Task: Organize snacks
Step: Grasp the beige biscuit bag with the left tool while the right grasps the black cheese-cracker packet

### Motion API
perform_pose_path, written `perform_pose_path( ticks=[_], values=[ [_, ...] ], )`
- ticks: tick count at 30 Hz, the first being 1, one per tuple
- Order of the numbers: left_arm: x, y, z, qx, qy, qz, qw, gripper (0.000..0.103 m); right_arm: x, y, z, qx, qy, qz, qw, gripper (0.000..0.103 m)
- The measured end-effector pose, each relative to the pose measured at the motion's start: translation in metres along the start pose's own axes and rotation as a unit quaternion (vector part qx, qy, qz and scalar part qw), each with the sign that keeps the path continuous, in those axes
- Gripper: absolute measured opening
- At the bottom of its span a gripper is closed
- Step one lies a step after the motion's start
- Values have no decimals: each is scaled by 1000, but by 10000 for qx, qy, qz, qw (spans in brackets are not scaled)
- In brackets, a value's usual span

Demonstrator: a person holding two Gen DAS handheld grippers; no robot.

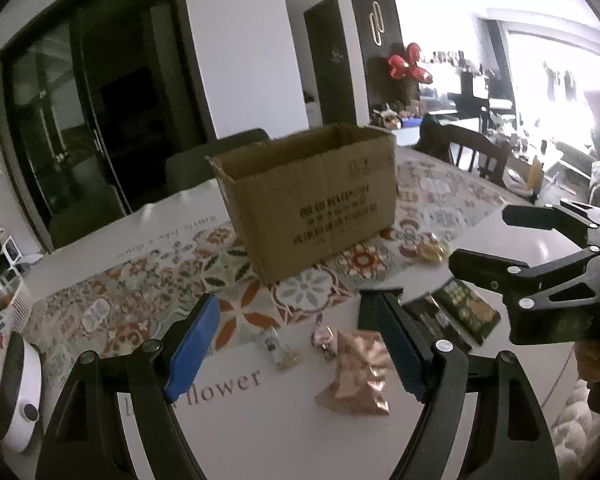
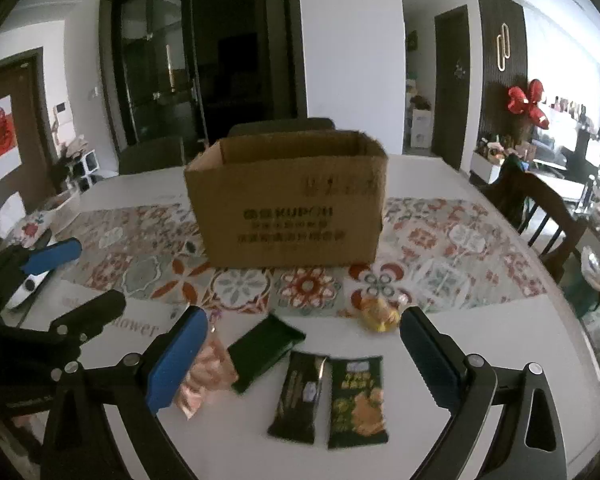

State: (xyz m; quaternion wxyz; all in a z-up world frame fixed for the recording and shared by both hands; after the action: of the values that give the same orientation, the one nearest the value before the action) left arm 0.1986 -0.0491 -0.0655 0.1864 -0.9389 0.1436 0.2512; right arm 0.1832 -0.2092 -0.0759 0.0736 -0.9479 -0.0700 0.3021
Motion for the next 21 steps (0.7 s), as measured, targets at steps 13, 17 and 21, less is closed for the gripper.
perform_pose_path(
  ticks=[13,17,21],
  values=[
    [16,22,34,152,-459,379,9981,79,20,-2,35,181,-464,-70,9987,86],
    [25,30,44,200,-642,508,9964,76,31,0,47,266,-673,-105,9973,81],
    [33,35,49,219,-753,616,9950,70,42,3,55,366,-877,-126,9954,75]
  ],
)
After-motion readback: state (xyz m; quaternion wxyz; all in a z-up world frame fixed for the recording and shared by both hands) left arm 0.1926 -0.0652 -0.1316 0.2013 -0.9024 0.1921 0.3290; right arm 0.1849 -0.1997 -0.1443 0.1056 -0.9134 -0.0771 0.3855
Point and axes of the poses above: each gripper's, at about its wrist camera, not at the fingertips, and x roughly the way its jaws point, y to its right, z to its underside, the point moved 6 cm from there along x, roughly the way its jaws point, and after that the axes turned 12 degrees about -z, right-handed, at the moved point
